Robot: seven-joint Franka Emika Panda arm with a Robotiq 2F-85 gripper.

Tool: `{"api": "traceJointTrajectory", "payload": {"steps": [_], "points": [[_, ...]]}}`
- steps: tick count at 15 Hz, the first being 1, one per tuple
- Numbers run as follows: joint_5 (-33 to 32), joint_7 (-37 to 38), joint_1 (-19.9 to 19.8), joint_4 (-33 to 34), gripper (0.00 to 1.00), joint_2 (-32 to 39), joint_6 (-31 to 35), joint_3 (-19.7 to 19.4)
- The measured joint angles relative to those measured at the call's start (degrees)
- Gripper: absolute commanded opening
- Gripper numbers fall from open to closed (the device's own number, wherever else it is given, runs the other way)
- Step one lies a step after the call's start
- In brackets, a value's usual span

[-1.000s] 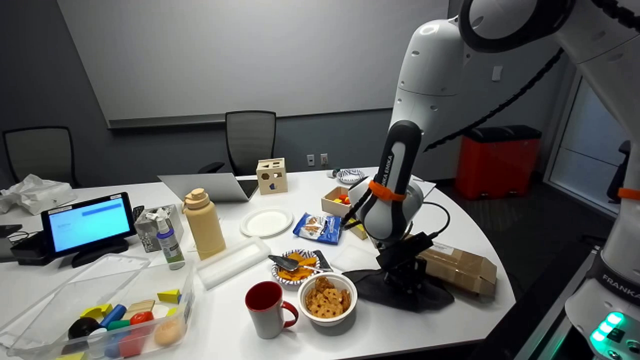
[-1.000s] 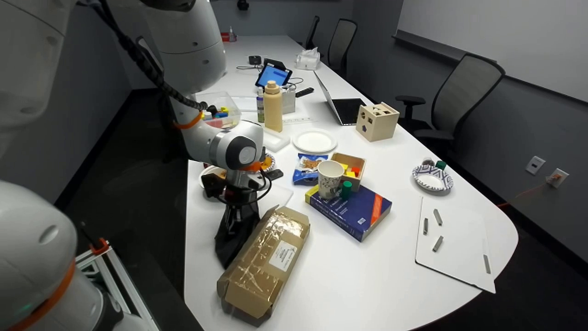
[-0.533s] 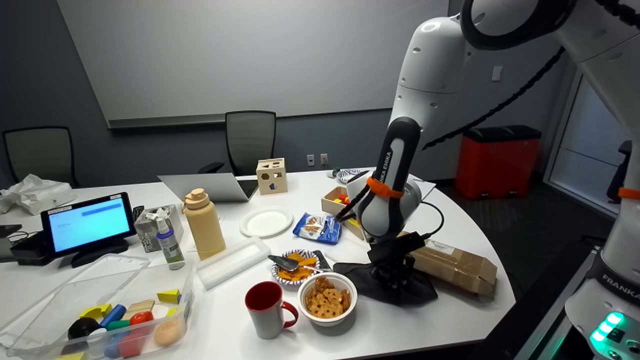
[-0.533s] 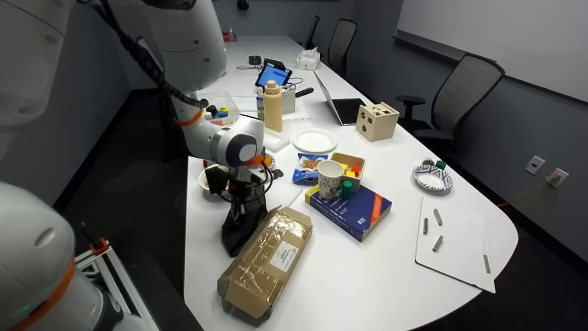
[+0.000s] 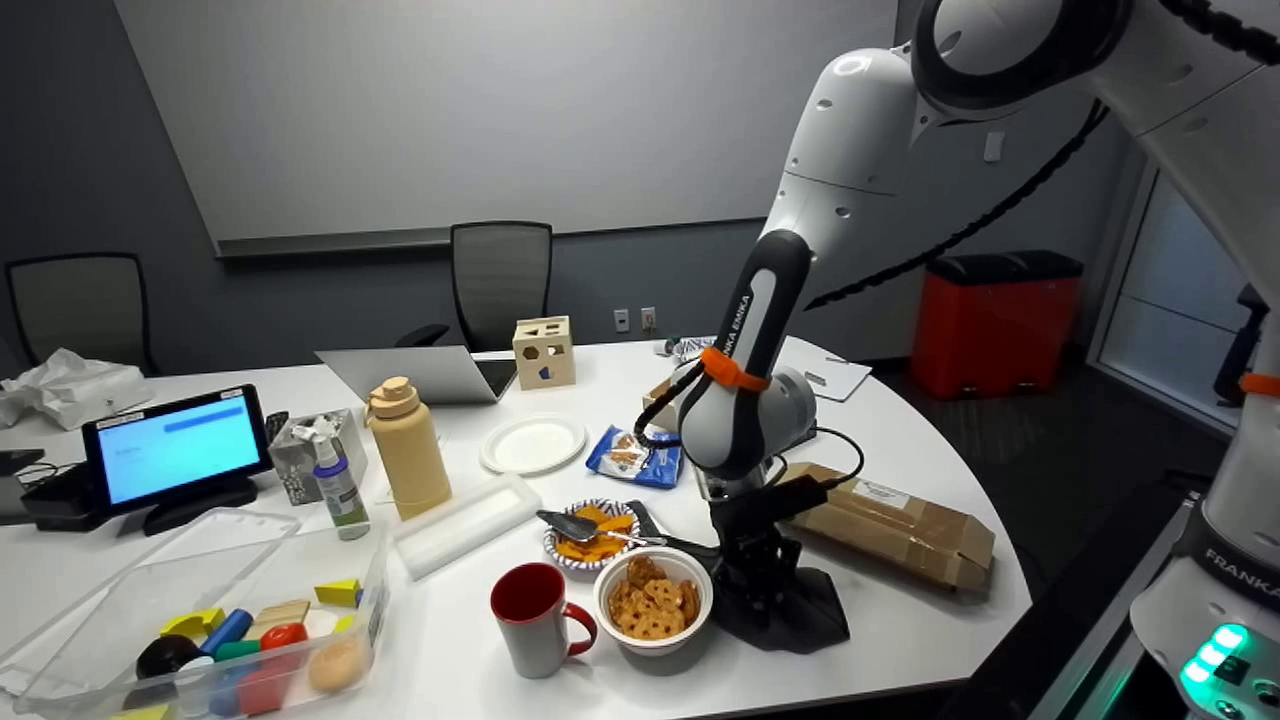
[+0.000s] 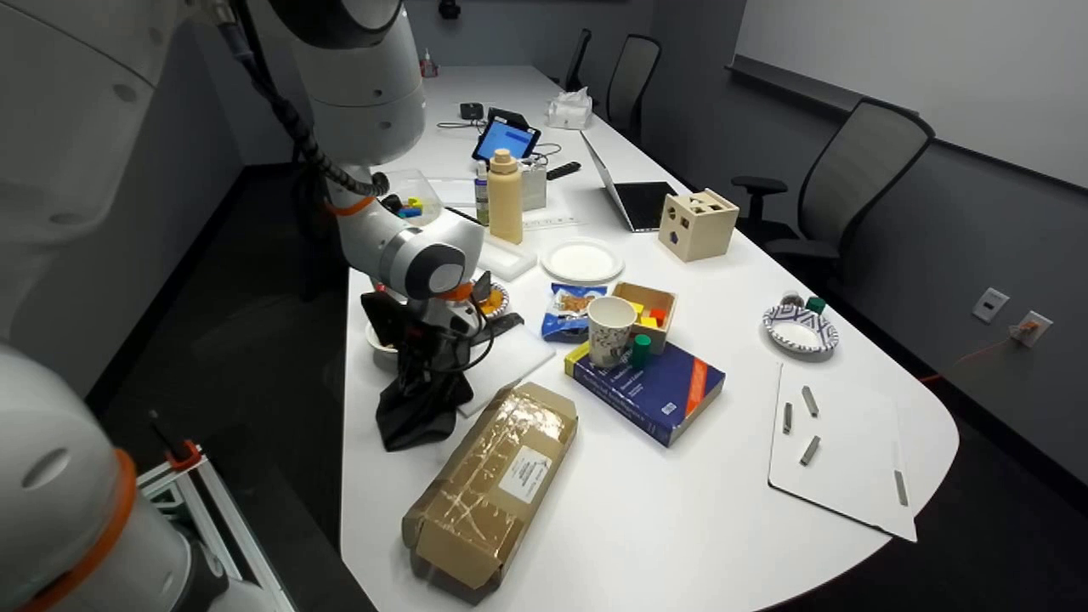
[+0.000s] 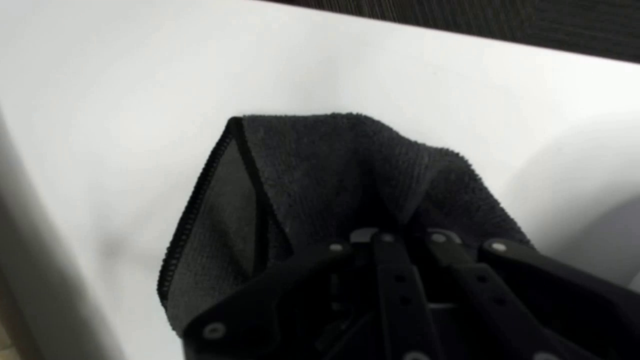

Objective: Use the grey cloth to wipe the table

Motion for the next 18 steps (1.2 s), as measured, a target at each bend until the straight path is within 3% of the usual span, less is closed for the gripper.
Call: {"api": "traceJointTrajectory", "payload": {"steps": [4,7,13,18], "points": [[4.3,2.2,0.0,2.0,0.01,1.4,-6.7,-1.5],[5.6,4.9,0.0,1.9,0.01,1.3,-7.7,-3.7],[5.6,7.1,-0.1,1.9,0.01,0.6,-6.2,-7.9],[5.6,5.6,-1.1,1.5,0.01,-0.1,-0.6,-7.9]]}}
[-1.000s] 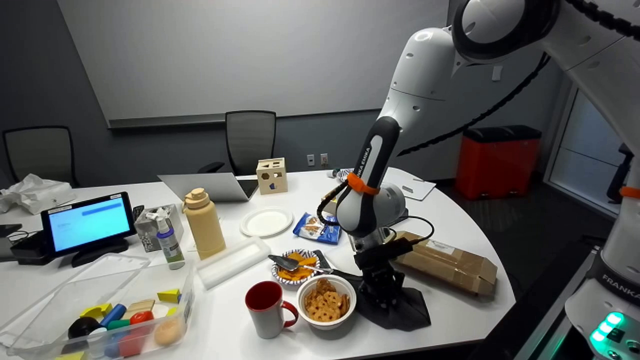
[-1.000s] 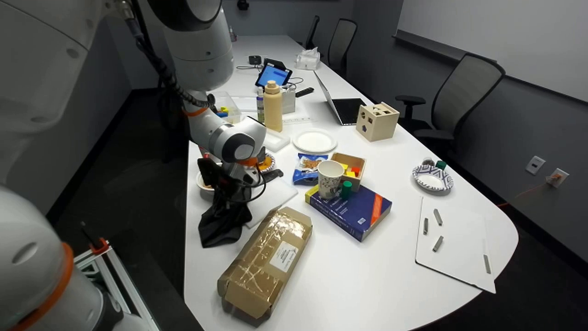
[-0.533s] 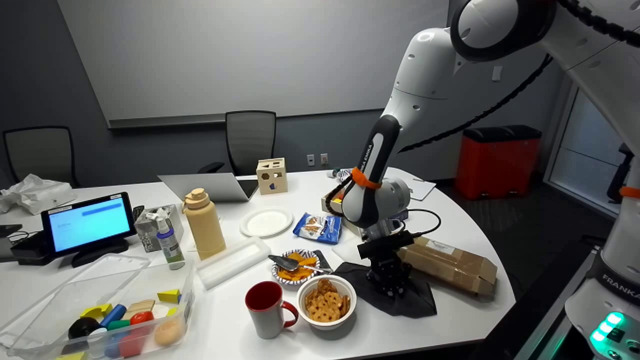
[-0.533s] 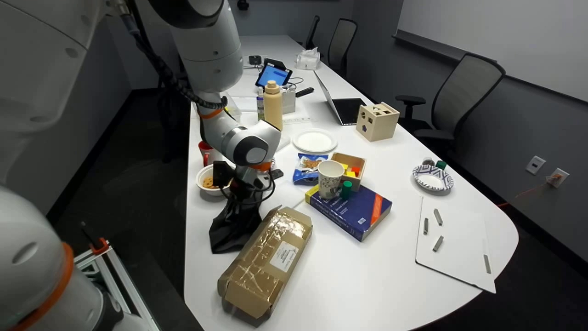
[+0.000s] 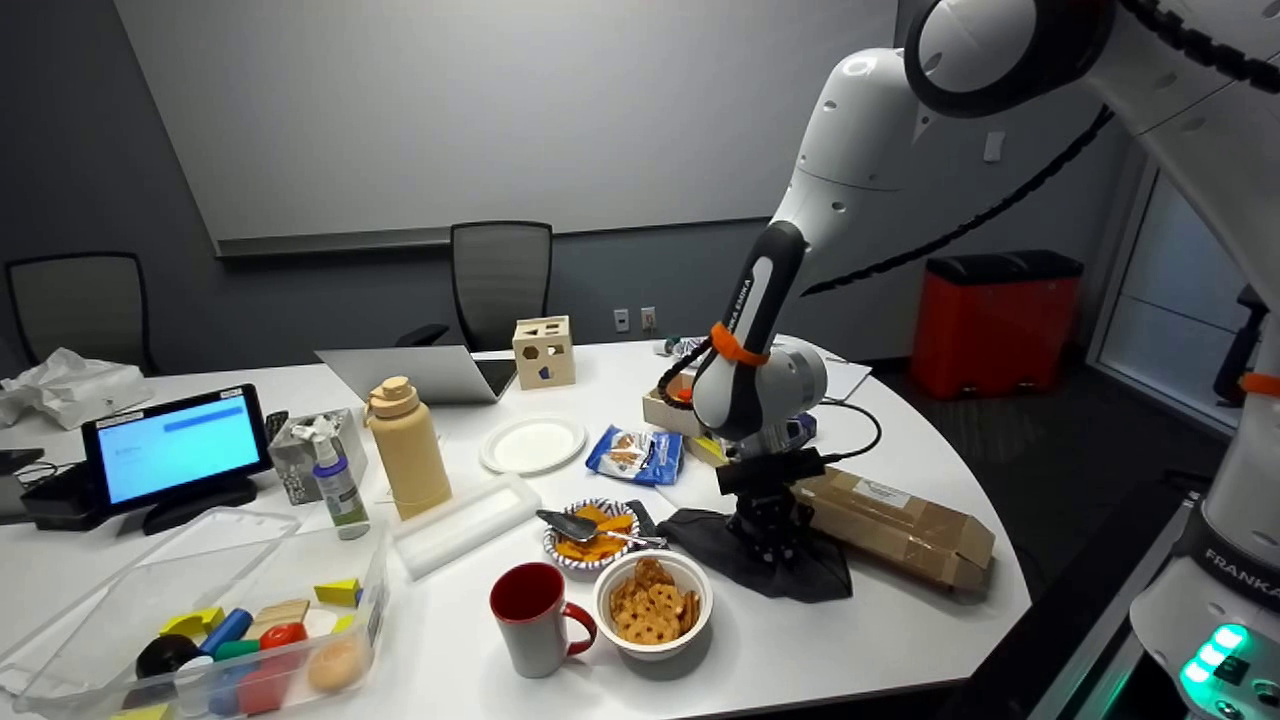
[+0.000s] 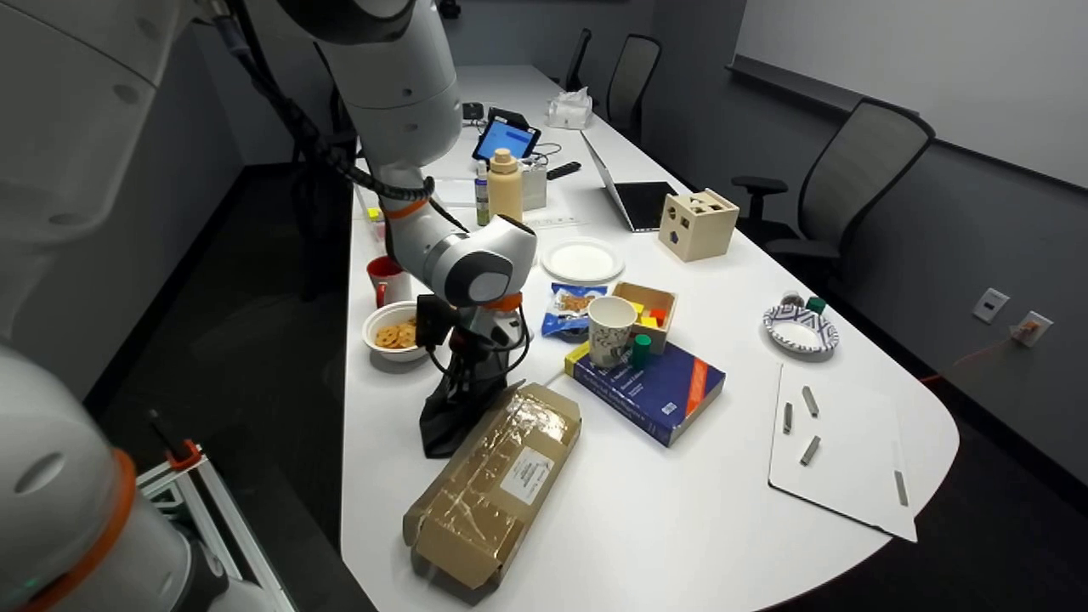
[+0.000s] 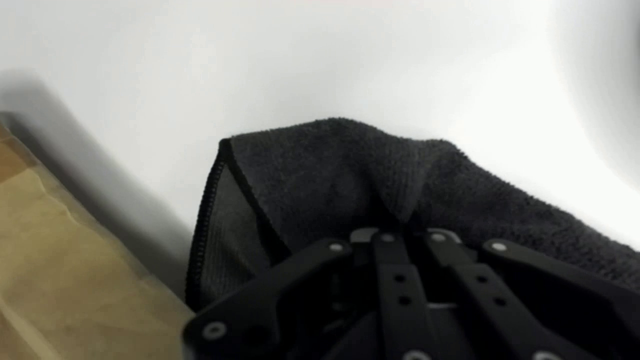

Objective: Use the grey cloth to wipe the table

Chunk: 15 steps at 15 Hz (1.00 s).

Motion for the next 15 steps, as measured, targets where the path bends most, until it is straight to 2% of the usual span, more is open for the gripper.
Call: {"api": "traceJointTrajectory", "payload": {"steps": [4,8,11,15], "points": [[0.4,-2.7,-1.3,0.2,0.01,0.0,4.7,1.7],[4.2,-10.6,-5.5,1.2,0.01,1.3,4.4,7.4],[6.5,-13.7,-7.3,2.3,0.01,2.9,-1.1,10.4],[7.6,-11.4,-6.3,2.3,0.01,4.4,-9.4,10.1]]}}
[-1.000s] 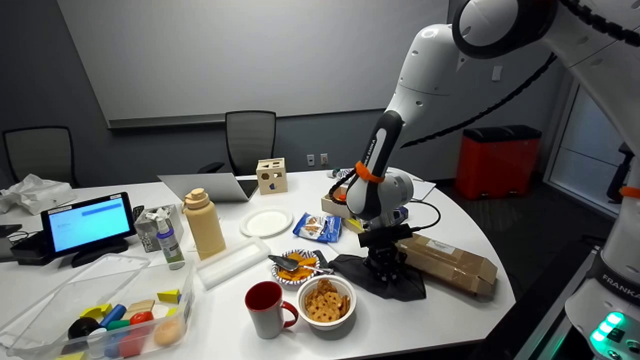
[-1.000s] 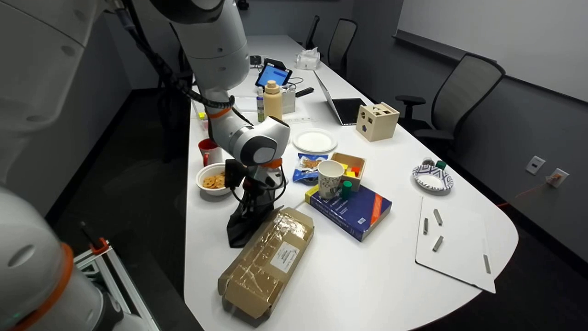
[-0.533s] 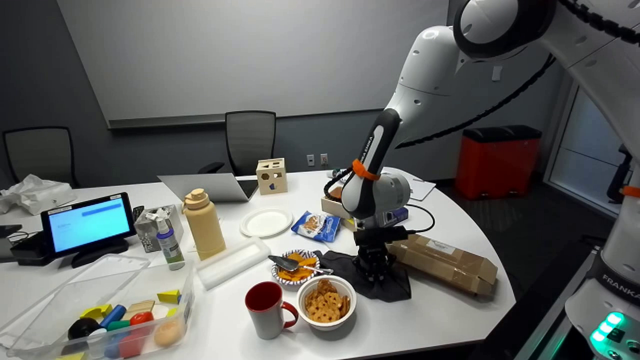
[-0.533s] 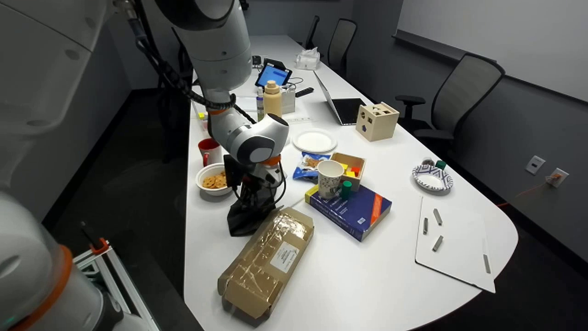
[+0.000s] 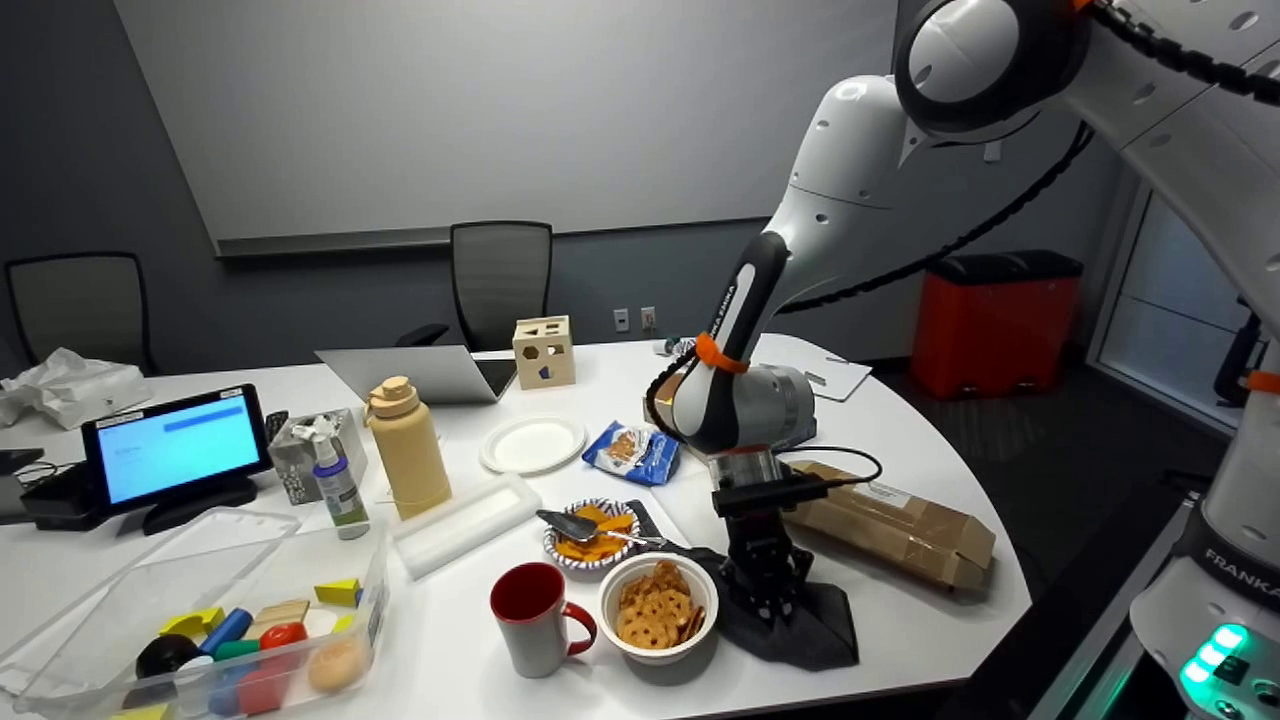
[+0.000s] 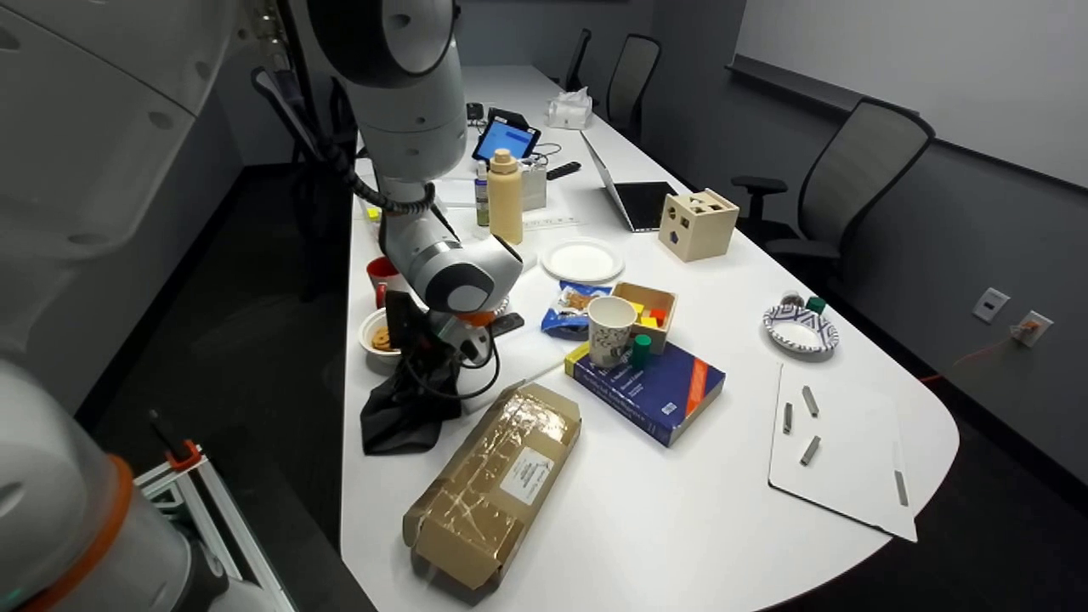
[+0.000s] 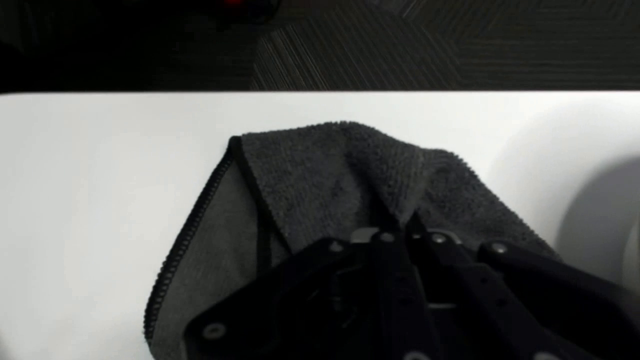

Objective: Use the grey cloth to wipe the table

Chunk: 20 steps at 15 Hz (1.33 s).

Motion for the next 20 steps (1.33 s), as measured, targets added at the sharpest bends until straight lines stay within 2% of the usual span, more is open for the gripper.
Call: {"api": "traceJointTrajectory", "payload": {"steps": [6,11,16,19,20], "points": [[0.8,10.3,3.7,-2.5,0.01,-1.6,-1.1,-4.9],[-0.6,16.1,6.3,-4.7,0.01,-4.4,3.9,-10.0],[-0.8,15.4,6.2,-5.3,0.01,-5.7,13.8,-10.1],[-0.7,13.1,5.4,-5.2,0.01,-5.8,19.3,-8.4],[-0.4,11.8,4.7,-4.9,0.01,-5.7,19.2,-7.3]]}}
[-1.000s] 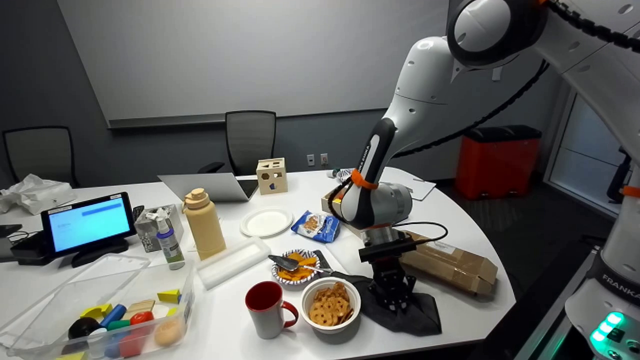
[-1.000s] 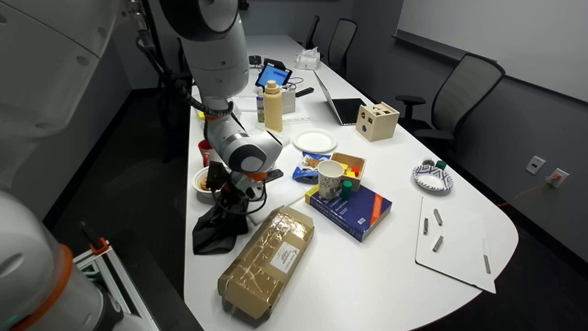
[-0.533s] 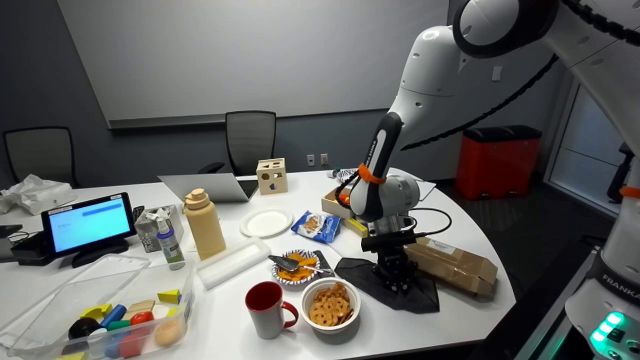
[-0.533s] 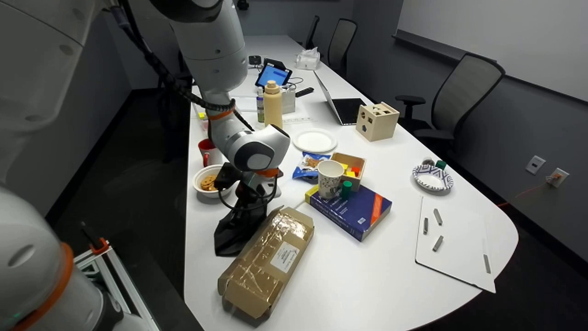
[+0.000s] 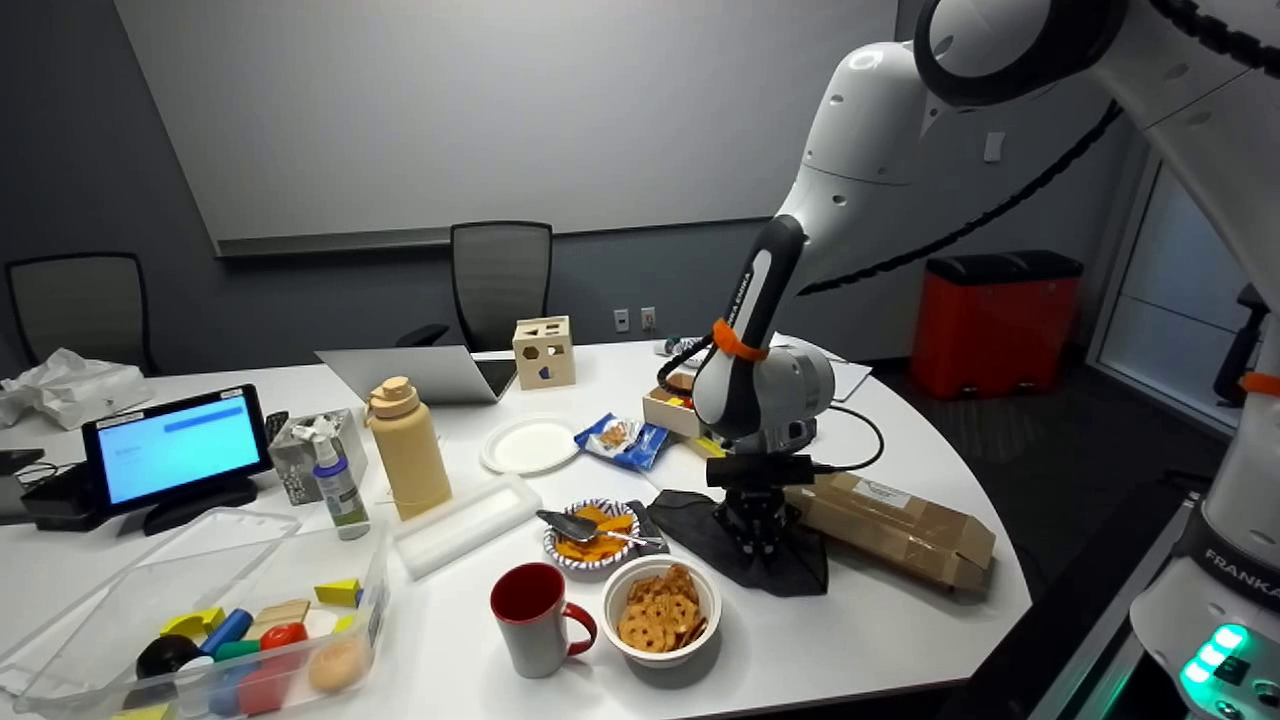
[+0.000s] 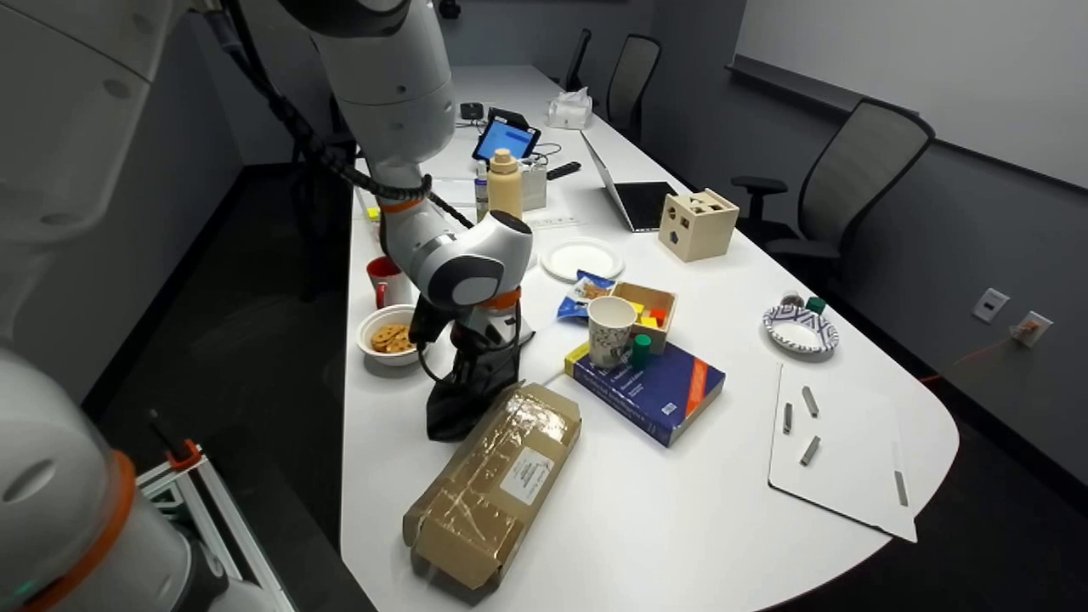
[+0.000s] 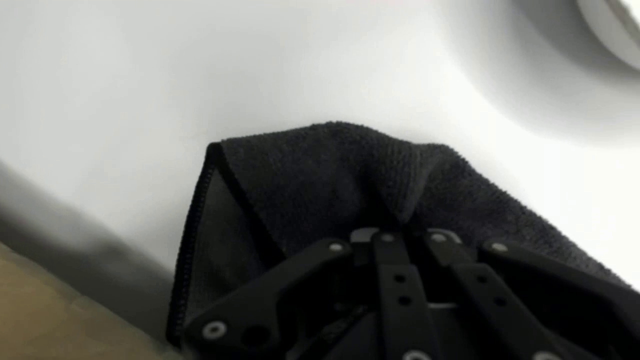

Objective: Use the grey cloth to wipe the table

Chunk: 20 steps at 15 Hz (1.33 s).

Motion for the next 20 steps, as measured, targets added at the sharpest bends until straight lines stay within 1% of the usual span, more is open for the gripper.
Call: {"api": "traceJointTrajectory", "payload": {"steps": [3,5,7,9,11,13,16,20], "points": [[1.1,-4.8,-3.4,1.4,0.01,0.9,-5.2,4.6],[1.9,-8.0,-4.7,2.2,0.01,1.7,-9.8,6.7],[2.2,-10.0,-4.9,3.0,0.01,2.4,-15.6,7.7],[2.2,-10.1,-4.7,3.6,0.01,3.2,-22.1,7.7],[2.2,-8.6,-4.3,3.9,0.01,4.3,-27.7,6.9],[2.2,-6.0,-3.5,3.9,0.01,5.3,-30.3,5.2],[2.2,-1.6,-2.2,3.8,0.01,5.6,-29.8,1.7],[0.6,4.4,0.8,3.4,0.01,4.1,-24.9,-2.5]]}}
